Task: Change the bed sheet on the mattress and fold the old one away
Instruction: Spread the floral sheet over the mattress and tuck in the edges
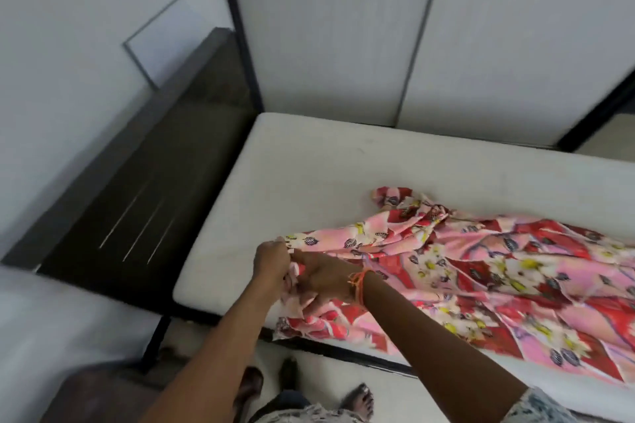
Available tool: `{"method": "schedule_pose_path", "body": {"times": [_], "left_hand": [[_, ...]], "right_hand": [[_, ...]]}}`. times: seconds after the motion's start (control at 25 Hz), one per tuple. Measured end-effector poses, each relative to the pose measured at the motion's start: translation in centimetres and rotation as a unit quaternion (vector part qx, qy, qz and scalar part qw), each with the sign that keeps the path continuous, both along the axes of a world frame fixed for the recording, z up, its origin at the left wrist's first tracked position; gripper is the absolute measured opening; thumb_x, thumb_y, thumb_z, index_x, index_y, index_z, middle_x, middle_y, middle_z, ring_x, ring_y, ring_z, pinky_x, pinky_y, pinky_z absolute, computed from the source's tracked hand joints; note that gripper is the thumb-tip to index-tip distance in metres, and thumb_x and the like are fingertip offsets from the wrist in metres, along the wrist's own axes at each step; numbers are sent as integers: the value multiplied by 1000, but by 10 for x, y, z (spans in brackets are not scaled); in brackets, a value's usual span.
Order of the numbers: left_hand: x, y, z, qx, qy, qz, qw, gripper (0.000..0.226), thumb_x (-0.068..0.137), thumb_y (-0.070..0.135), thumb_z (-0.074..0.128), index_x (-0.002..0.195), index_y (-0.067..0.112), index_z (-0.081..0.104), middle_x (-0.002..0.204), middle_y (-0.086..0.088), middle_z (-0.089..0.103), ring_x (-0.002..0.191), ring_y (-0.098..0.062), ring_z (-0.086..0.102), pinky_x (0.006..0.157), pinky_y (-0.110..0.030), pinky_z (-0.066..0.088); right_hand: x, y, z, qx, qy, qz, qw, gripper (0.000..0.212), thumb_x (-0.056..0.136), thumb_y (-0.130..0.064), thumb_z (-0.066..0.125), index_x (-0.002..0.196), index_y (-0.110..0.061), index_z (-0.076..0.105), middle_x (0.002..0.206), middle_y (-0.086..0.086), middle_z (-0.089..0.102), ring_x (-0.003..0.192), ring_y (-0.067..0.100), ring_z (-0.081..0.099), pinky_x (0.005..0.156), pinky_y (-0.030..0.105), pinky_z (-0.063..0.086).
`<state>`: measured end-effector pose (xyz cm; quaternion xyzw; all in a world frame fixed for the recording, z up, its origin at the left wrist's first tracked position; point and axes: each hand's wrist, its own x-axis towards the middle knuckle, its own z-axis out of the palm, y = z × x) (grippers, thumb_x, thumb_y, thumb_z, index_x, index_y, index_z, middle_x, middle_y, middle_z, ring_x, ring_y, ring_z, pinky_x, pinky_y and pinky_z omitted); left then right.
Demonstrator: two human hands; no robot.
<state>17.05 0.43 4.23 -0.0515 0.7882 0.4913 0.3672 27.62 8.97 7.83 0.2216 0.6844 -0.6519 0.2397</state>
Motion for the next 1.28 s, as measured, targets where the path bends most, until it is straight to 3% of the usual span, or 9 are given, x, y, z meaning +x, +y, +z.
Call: {"method": "schedule_pose_path", "body": {"times": [0.12,0.24,0.44,0.52,0.6,0.72,0.92,1.12,1.28], "left_hand": [[-19,-56,13,111,-38,56,991,31,87,-3,40,75,7,67,68,-17,60,59,-27,56,52,-30,42],[-34,-94,24,173,-35,-12,984,28,97,0,42,93,1,69,82,-18,68,68,-26,65,51,-22,48],[-69,-130,6,198,2,-119,973,32,99,1,43,100,15,71,97,-1,73,93,-18,70,82,-34,57],[-76,-138,-3,172,22,-133,976,33,101,5,44,95,22,71,91,4,74,89,-14,70,80,-31,57],[-83,-147,-16,142,46,-134,980,23,101,16,50,93,21,71,88,1,75,82,-16,72,79,-39,58],[-96,-165,-27,69,83,-188,976,19,91,34,68,93,16,67,85,1,73,75,-11,70,67,-32,58],[-104,-187,-65,-90,177,-170,965,26,86,33,74,89,9,65,82,-3,67,74,-16,60,51,-17,36],[-117,-194,-83,-195,164,-65,965,17,90,27,67,86,12,61,89,-6,70,59,-6,54,46,-18,35],[-117,-176,-88,-264,166,-47,949,19,89,29,65,97,12,63,92,-5,70,72,-16,62,50,-23,37]], "right_hand": [[-52,-19,9,123,45,66,989,16,83,-4,58,95,-7,68,78,8,72,73,26,70,58,30,55],[-105,-25,14,303,219,78,924,43,71,-18,64,115,-14,61,112,1,64,104,13,58,90,25,43],[-166,-54,15,270,57,359,892,49,72,-11,78,116,-18,58,105,-8,61,92,5,56,73,15,43],[-171,-45,1,274,16,236,932,26,84,-8,70,104,-11,53,97,1,61,83,8,55,65,14,46],[-175,-30,-16,394,-14,143,908,20,94,5,50,104,-12,48,100,6,60,81,15,56,61,16,49],[-160,-25,-32,443,-118,316,831,36,91,-16,63,125,-8,57,117,6,60,99,22,59,70,16,44],[-201,-29,-32,579,-99,509,629,56,70,-69,65,102,-24,65,103,-5,65,100,18,58,91,39,32],[-217,14,-26,556,-217,519,612,63,58,-68,76,98,-21,69,93,-5,60,84,21,58,85,32,50],[-227,84,-37,592,-249,507,575,49,70,-44,73,112,-20,66,123,-3,64,98,20,64,83,35,53]]}}
